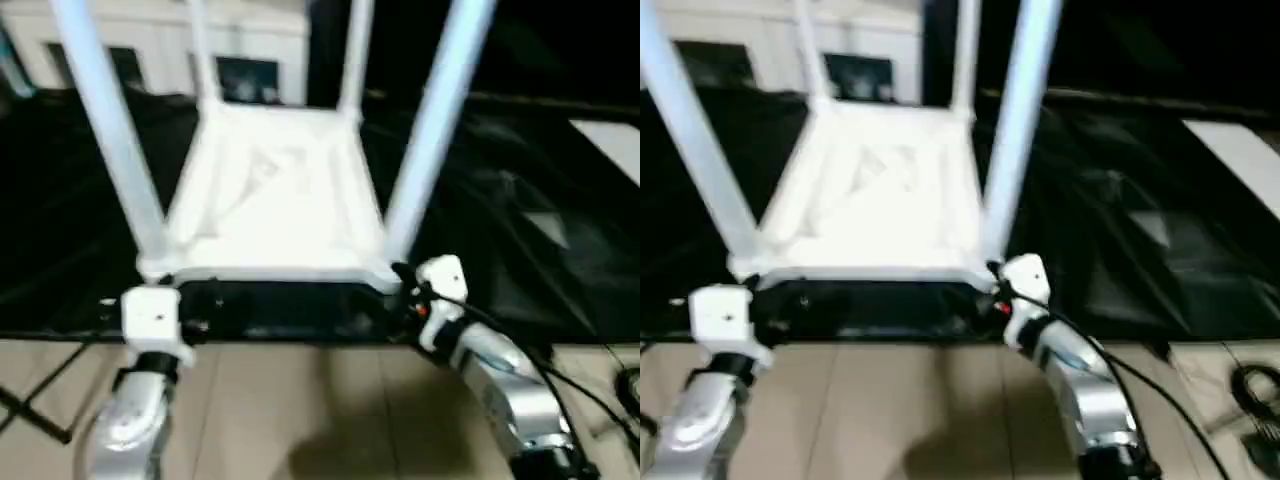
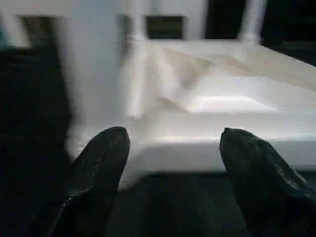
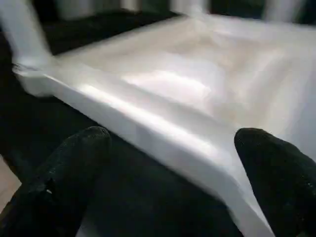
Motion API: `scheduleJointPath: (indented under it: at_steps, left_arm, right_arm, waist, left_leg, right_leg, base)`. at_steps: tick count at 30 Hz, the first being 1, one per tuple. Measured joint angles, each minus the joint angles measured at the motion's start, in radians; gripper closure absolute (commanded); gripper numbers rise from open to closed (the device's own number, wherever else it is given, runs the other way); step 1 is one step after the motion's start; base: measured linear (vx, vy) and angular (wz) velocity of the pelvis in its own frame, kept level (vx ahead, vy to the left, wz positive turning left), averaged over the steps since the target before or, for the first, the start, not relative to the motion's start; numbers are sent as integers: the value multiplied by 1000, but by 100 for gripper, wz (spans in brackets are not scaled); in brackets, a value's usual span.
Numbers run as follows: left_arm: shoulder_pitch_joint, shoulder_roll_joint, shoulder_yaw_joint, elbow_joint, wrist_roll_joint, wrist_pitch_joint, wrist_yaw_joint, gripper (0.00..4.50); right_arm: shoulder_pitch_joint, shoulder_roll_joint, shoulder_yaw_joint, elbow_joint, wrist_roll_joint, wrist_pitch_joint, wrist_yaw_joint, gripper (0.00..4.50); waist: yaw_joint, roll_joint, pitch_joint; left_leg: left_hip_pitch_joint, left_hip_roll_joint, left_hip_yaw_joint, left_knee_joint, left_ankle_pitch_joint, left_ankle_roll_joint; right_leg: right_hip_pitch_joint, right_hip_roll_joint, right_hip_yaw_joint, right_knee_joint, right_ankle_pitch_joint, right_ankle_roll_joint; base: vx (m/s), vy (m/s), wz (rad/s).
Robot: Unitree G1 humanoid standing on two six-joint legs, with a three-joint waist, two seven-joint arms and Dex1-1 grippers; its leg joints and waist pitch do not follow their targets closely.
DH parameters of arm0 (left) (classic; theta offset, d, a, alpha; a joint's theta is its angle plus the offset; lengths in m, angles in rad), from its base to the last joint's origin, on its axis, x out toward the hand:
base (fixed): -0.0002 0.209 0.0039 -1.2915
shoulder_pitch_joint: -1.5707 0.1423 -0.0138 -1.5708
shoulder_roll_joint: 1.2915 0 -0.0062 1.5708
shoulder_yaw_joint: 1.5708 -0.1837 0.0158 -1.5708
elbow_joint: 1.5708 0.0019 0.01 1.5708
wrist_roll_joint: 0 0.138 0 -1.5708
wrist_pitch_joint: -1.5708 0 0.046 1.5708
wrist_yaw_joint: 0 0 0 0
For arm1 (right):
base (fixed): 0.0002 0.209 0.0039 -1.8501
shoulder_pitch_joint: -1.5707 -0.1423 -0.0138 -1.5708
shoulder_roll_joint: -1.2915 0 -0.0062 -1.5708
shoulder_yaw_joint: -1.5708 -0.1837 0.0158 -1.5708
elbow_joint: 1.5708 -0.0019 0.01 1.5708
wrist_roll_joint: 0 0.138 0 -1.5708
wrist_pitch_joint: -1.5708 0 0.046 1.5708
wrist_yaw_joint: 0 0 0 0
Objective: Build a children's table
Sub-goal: Move to table
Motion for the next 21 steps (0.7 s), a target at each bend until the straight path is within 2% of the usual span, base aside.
scheduleJointPath:
  at_steps: [1, 2, 3, 4, 5, 6, 8, 10, 11, 14, 17, 19, 21]
  left_arm:
    - [10, 2, 11, -3, -3, -5, 0, 108]
    - [41, -7, 35, -3, -27, -11, 0, 108]
    - [59, -10, 43, -3, -41, -13, -1, 89]
    - [73, -14, 49, -5, -60, -15, -5, 89]
    - [84, -17, 55, -11, -77, -19, -15, 75]
    - [93, -15, 53, -17, -87, -20, -28, 75]
    - [108, -10, 35, -31, -109, -22, -63, 40]
    - [85, 2, 28, -31, -117, -12, -76, 33]
    - [59, 13, 34, -31, -122, -8, -81, 29]
    - [-12, 47, 53, -12, -159, 7, -116, 3]
    - [-109, 106, 71, 86, -179, 29, -157, 3]
    - [-157, 130, 76, 154, -177, 35, -159, 3]
    - [-224, 159, 81, 251, -174, 39, -159, 3]
  right_arm:
    - [1, 15, 10, -3, 8, 2, 8, 0]
    - [9, 26, 37, -15, 25, 6, 22, 0]
    - [25, 23, 40, -32, 35, 7, 32, 0]
    - [34, 12, 38, -36, 40, 7, 38, 0]
    - [37, 0, 34, -35, 41, 7, 43, 0]
    - [39, -6, 33, -34, 42, 6, 50, 0]
    - [45, -12, 20, -27, 55, 0, 65, 0]
    - [45, -4, 6, -18, 71, -3, 87, 0]
    - [44, 3, 3, -18, 80, -4, 98, 0]
    - [34, 2, 5, -17, 89, -8, 116, 0]
    - [23, -6, 12, 11, 99, -11, 142, 0]
    - [18, -11, 18, 24, 99, -12, 154, 0]
    - [-4, -11, 21, 43, 98, -13, 170, 0]
  waist:
    - [6, 6, 1]
    - [9, 3, -1]
    - [13, -1, -3]
    - [16, -2, -3]
    - [18, -7, -3]
    - [17, -5, -2]
    - [19, -8, 3]
    - [19, -13, 8]
    - [19, -15, 10]
    - [16, -13, 14]
    - [10, -10, 16]
    - [8, -8, 17]
    - [6, -8, 17]
  left_leg:
    - [-8, 8, -5, 17, -2, 0]
    - [-7, 3, -9, 26, -10, 4]
    - [-4, -5, -9, 21, -10, 4]
    - [-4, -11, -7, 20, -10, 5]
    - [-4, -16, 3, 15, -10, 5]
    - [-4, -15, 5, 11, -6, 5]
    - [4, -6, 32, -26, 10, -5]
    - [15, 11, 62, -41, 12, -6]
    - [20, 17, 69, -46, 12, -6]
    - [27, 22, 75, -51, 12, -6]
    - [28, 22, 76, -54, 15, -11]
    - [26, 22, 76, -54, 18, -15]
    - [19, 22, 77, -52, 19, -16]
  right_leg:
    - [-15, 1, -4, 33, -5, -3]
    - [-38, 0, 19, 63, 2, -2]
    - [-43, -6, 42, 51, 14, 12]
    - [-44, -17, 56, 25, 25, 27]
    - [-42, -24, 71, -3, 26, 52]
    - [-42, -25, 71, -5, 30, 58]
    - [-40, -34, 69, -12, 39, 47]
    - [-40, -37, 69, -11, 40, 45]
    - [-42, -37, 67, -11, 41, 44]
    - [-43, -36, 65, -11, 42, 42]
    - [-45, -36, 64, -11, 45, 37]
    - [-44, -37, 65, -11, 47, 35]
    - [-49, -37, 65, -12, 57, 31]
  base:
    - [0, 0, 0]
    - [67, 71, -3]
    - [67, 71, -3]
    - [-11, 104, 9]
    - [-41, 59, 7]
    - [-69, 63, 15]
    - [-103, -35, 11]
    - [-106, -69, 8]
    - [-115, -68, 1]
    - [-97, -45, -2]
    - [-46, -10, -3]
    - [0, 0, 0]
    - [0, 0, 0]
